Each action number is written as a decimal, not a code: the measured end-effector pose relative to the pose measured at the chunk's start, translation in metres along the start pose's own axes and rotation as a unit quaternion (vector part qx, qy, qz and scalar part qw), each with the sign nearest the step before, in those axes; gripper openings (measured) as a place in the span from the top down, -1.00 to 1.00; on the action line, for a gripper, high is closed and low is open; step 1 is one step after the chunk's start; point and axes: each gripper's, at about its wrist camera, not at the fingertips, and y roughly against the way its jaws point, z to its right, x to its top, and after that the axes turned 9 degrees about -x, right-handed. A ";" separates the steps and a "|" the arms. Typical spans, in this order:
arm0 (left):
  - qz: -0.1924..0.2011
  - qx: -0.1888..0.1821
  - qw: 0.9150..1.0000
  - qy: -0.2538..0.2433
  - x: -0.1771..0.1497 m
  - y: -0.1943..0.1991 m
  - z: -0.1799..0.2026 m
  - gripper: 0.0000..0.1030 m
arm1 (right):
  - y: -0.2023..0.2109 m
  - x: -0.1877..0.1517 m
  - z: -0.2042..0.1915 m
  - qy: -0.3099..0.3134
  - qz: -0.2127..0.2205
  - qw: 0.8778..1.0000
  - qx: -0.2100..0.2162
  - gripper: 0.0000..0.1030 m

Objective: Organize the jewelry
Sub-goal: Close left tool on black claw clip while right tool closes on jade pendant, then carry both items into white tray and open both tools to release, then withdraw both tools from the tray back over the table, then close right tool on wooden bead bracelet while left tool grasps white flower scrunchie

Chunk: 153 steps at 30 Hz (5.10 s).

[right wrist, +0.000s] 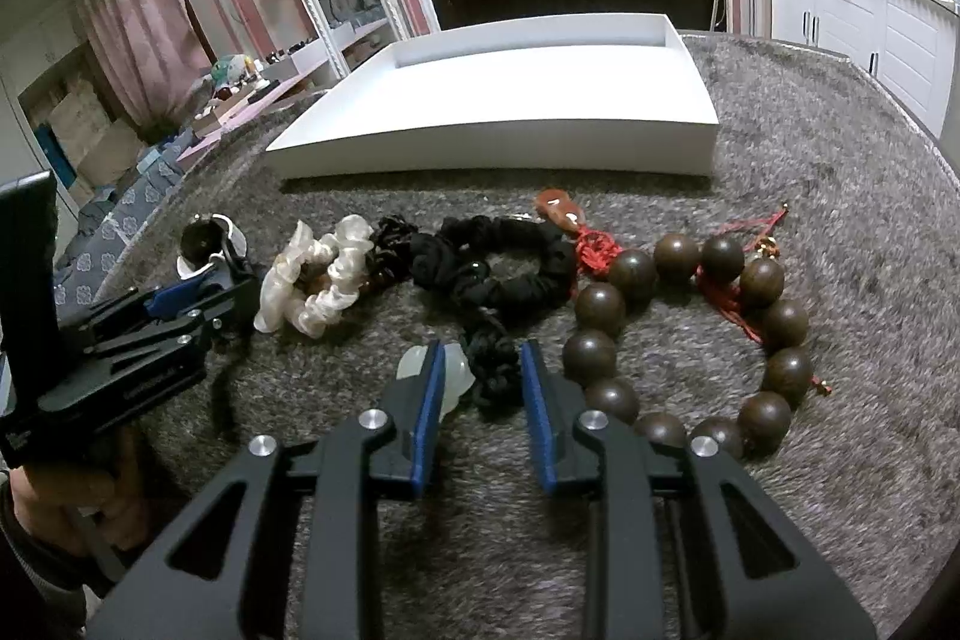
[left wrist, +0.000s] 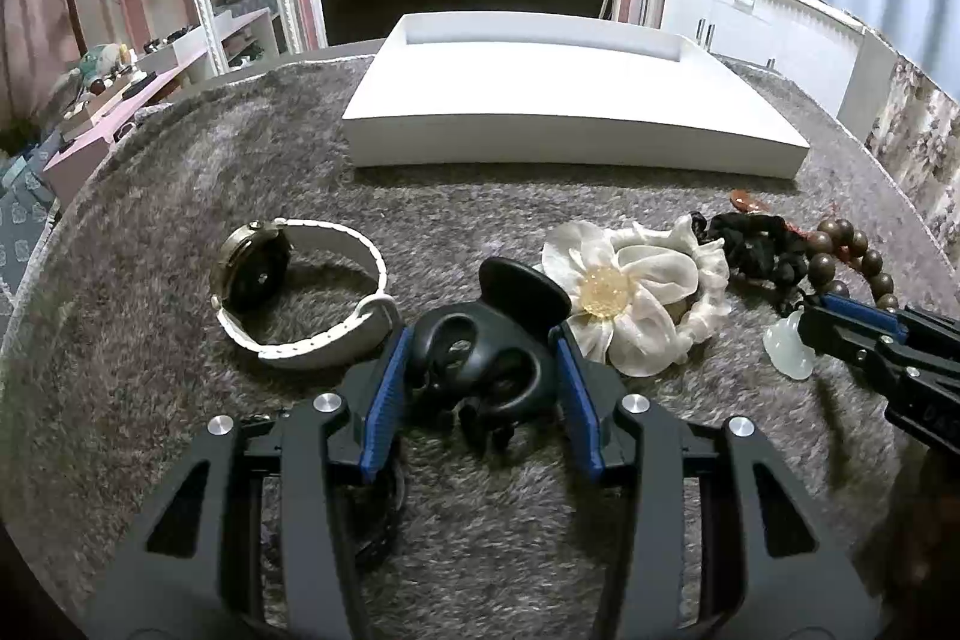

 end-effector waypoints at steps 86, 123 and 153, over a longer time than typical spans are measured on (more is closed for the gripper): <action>-0.003 0.006 1.000 0.025 0.145 -0.027 -0.043 -0.47 | 0.005 0.156 0.045 0.033 0.060 0.997 -0.046 -0.16; 0.057 0.095 0.993 0.028 -0.058 0.084 -0.009 -0.77 | 0.073 -0.042 0.012 -0.002 0.107 0.988 -0.113 -0.23; 0.057 0.057 0.997 0.006 -0.053 0.082 0.013 -0.77 | 0.076 -0.041 0.005 0.007 0.110 0.987 -0.116 -0.26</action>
